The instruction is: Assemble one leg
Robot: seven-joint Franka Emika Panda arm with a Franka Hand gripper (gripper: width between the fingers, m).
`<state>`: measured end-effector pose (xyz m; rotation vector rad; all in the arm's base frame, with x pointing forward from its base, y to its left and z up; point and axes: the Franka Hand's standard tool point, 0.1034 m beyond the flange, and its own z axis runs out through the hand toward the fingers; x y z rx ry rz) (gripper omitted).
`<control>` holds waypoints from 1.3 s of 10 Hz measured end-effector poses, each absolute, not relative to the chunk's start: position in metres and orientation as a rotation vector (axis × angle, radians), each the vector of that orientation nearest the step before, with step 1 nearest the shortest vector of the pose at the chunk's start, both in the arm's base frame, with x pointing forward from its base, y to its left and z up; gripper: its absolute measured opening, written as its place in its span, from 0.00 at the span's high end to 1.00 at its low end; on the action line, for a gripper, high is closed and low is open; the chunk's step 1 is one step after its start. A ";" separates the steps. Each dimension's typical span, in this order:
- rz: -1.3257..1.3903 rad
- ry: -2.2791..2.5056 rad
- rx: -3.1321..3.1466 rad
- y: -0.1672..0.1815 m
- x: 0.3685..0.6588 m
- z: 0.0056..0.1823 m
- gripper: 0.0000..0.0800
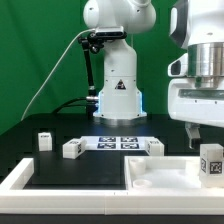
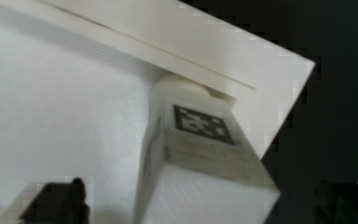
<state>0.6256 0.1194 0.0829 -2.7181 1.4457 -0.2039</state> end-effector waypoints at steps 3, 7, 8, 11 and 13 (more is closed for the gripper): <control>-0.237 0.933 -2.952 0.124 0.627 0.083 0.19; -0.262 0.276 -3.143 0.124 0.627 0.083 0.19; -0.261 0.132 -3.163 0.124 0.627 0.083 0.19; -0.274 -0.018 -3.174 0.121 0.629 0.083 0.19; -0.274 -0.013 -3.174 0.121 0.629 0.083 0.36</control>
Offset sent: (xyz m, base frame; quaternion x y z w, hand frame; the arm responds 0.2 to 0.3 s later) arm -0.0032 0.0099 0.0012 0.0011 0.0030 -0.2114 0.9774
